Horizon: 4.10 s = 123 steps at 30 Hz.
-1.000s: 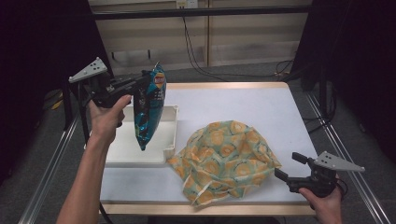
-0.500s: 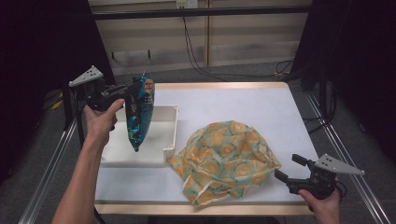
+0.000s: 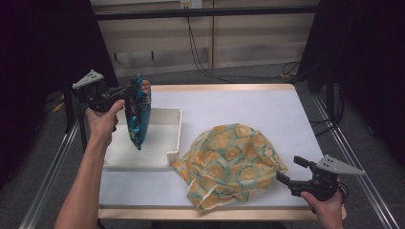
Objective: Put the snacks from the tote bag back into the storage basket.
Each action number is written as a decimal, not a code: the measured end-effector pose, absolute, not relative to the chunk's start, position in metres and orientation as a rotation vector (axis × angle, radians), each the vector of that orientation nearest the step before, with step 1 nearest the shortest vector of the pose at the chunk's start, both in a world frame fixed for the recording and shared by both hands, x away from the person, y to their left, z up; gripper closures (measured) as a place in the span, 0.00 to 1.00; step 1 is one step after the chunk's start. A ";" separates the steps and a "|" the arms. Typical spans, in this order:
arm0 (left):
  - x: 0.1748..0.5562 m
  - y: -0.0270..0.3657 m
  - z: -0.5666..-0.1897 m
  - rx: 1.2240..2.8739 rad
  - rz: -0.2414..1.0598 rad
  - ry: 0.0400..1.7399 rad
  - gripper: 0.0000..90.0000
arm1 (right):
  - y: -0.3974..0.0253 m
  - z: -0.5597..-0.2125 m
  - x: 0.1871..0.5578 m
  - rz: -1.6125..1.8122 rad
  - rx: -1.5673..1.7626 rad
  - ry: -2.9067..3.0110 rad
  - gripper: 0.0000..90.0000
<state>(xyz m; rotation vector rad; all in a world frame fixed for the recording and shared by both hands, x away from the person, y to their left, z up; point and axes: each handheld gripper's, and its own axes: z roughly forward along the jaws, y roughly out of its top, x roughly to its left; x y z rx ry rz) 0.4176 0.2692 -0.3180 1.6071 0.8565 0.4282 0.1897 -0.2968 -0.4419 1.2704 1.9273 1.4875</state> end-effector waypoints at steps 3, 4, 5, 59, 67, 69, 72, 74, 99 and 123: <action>0.423 0.269 -0.323 1.614 0.429 0.872 0.97 | -0.297 -0.444 0.191 1.486 1.275 1.932 0.06; 0.425 0.269 -0.326 1.610 0.438 0.888 0.97 | -0.297 -0.444 0.191 1.486 1.275 1.932 0.06; 0.427 0.268 -0.328 1.609 0.437 0.893 0.97 | -0.297 -0.444 0.191 1.483 1.276 1.932 0.06; 0.462 0.234 -0.359 1.573 0.430 0.909 0.96 | -0.307 -0.450 0.191 1.465 1.316 1.937 0.06; 0.469 0.206 -0.374 1.656 0.351 0.875 0.89 | -0.305 -0.450 0.191 1.469 1.313 1.951 0.06; 0.470 0.203 -0.373 1.665 0.345 0.886 0.86 | -0.307 -0.450 0.191 1.461 1.316 1.948 0.06; 0.470 0.201 -0.372 1.683 0.327 0.892 0.80 | -0.308 -0.450 0.190 1.468 1.324 1.940 0.06; 0.468 0.200 -0.373 1.689 0.311 0.877 0.77 | -0.309 -0.450 0.190 1.465 1.318 1.940 0.06; 0.457 0.197 -0.369 1.736 0.324 0.837 0.46 | -0.305 -0.451 0.191 1.472 1.314 1.955 0.08; 0.417 0.232 -0.363 1.787 0.305 0.748 0.89 | -0.305 -0.451 0.192 1.467 1.311 1.961 0.08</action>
